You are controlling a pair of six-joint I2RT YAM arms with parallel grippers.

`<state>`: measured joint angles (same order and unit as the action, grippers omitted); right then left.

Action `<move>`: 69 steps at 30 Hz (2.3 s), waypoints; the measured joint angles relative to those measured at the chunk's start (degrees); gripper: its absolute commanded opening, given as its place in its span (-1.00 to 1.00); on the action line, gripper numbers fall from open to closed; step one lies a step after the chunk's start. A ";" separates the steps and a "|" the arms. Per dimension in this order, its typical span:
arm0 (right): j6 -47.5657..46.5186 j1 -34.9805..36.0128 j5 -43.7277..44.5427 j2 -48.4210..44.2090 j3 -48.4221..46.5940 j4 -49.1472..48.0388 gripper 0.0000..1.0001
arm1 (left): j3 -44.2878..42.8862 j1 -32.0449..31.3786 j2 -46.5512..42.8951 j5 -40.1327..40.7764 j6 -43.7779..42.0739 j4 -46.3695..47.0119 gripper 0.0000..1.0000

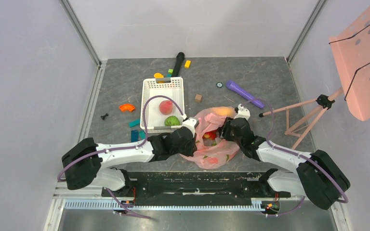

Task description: Take the fake fruits out of the plastic bag

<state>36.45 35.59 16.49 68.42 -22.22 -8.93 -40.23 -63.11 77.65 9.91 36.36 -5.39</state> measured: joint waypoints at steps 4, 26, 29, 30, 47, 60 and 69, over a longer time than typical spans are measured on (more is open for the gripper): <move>0.17 -0.59 -4.81 -0.90 1.51 -3.08 -0.46 | 0.00 0.00 0.11 0.00 0.00 0.00 -0.96; -6.12 -0.85 -34.56 -14.03 5.62 -5.42 -1.00 | 0.02 0.00 1.01 0.00 0.00 0.07 -0.96; -6.12 -0.85 -34.47 -16.33 4.70 -4.33 -1.00 | 0.04 0.00 1.01 -0.02 0.00 0.26 -0.96; -6.08 -0.85 -34.42 -16.96 4.15 -4.13 -1.00 | 0.13 0.00 1.01 0.00 0.00 0.44 -0.96; -19.10 -0.85 -33.81 -12.26 -13.29 12.94 0.15 | 1.53 0.00 -1.20 -0.63 0.00 1.27 -0.96; -35.04 -0.44 -35.65 -1.18 -17.42 28.15 0.36 | 2.16 0.00 -1.64 -1.38 0.00 1.33 -0.96; -38.29 3.23 -34.93 2.62 -17.42 29.35 0.39 | 2.27 0.00 -1.88 -1.75 0.00 2.89 -0.96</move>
<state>-1.85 38.83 -18.44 71.05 -39.64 20.43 -37.95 -63.11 75.77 8.16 36.36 -2.50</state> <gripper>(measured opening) 0.687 0.026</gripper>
